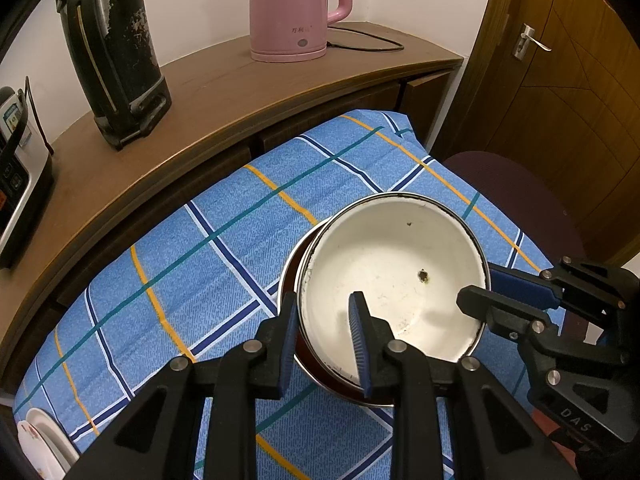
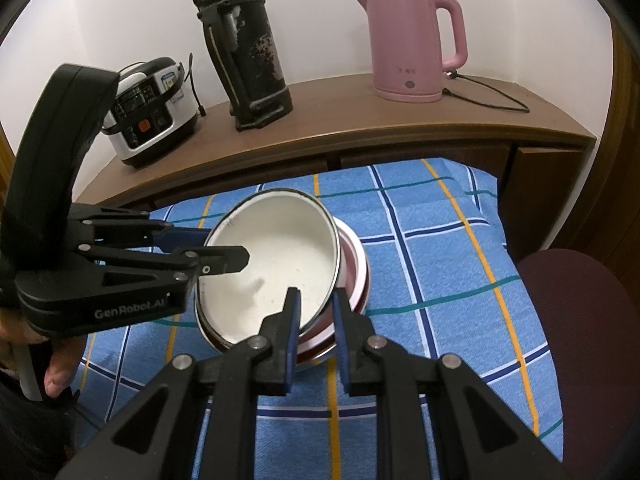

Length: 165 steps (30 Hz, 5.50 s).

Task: Organize plates and bowls
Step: 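Lower the white enamel bowl into the pink bowl with both grippers, then open both grippers to release the white enamel bowl, then close both grippers on the rim of the nested bowl stack, then lift and tilt the nested bowl stack with both grippers, then carry the bowl stack over the red-flower plate stack with both grippers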

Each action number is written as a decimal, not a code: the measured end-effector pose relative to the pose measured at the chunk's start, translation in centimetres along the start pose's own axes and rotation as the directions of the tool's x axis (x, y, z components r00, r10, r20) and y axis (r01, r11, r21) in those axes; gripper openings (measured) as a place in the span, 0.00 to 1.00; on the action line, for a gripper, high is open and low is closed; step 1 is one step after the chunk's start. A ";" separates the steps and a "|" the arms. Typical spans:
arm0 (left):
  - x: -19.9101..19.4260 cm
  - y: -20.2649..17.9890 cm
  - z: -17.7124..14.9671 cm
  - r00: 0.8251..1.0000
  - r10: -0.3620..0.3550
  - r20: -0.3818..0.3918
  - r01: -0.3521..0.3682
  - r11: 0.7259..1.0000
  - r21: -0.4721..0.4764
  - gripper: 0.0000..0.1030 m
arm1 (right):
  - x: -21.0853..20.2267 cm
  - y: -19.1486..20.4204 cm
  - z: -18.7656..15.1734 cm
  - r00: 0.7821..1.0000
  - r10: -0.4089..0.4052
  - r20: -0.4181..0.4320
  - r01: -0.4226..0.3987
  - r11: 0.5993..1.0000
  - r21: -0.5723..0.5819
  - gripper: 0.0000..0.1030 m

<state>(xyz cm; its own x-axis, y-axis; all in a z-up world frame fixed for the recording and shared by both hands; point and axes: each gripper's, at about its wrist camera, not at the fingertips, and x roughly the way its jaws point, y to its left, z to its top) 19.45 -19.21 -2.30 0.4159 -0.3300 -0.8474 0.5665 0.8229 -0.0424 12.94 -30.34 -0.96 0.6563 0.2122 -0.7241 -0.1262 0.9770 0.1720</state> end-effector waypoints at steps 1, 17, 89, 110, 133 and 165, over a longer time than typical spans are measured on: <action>0.0 0.0 0.0 1.000 0.002 0.000 -0.002 1.000 0.001 0.28 | 0.0 0.1 -0.1 1.000 -0.004 0.001 0.004 1.000 -0.004 0.17; 0.1 -0.2 -0.2 1.000 0.001 -0.001 -0.001 1.000 0.015 0.39 | 0.0 -0.1 -0.1 1.000 -0.004 0.009 0.004 1.000 -0.005 0.23; -0.2 6.9 -6.1 0.992 -0.103 0.065 0.121 0.898 -0.423 0.38 | 4.8 -0.2 1.8 0.986 0.164 -0.043 -0.156 0.978 0.141 0.19; -3.3 11.1 -9.8 0.994 -0.018 0.106 0.070 0.856 -0.512 0.38 | 6.2 6.2 3.1 0.967 0.242 -0.081 -0.241 0.970 0.025 0.19; -8.0 17.6 -16.5 0.991 0.119 0.068 -0.046 0.755 -0.654 0.38 | 8.8 16.7 4.4 0.915 0.362 -0.180 -0.388 0.910 -0.144 0.18; -13.2 20.8 -20.4 0.967 0.243 0.072 -0.120 0.688 -0.715 0.38 | 8.0 23.8 4.6 0.876 0.435 -0.206 -0.477 0.845 -0.242 0.18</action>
<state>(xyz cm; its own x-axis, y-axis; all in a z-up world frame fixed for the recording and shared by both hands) 11.24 11.67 -2.83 0.5911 -0.1524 -0.7921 -0.1688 0.9369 -0.3062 18.66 -5.44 0.40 0.3667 0.6158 -0.6974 -0.5998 0.7295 0.3288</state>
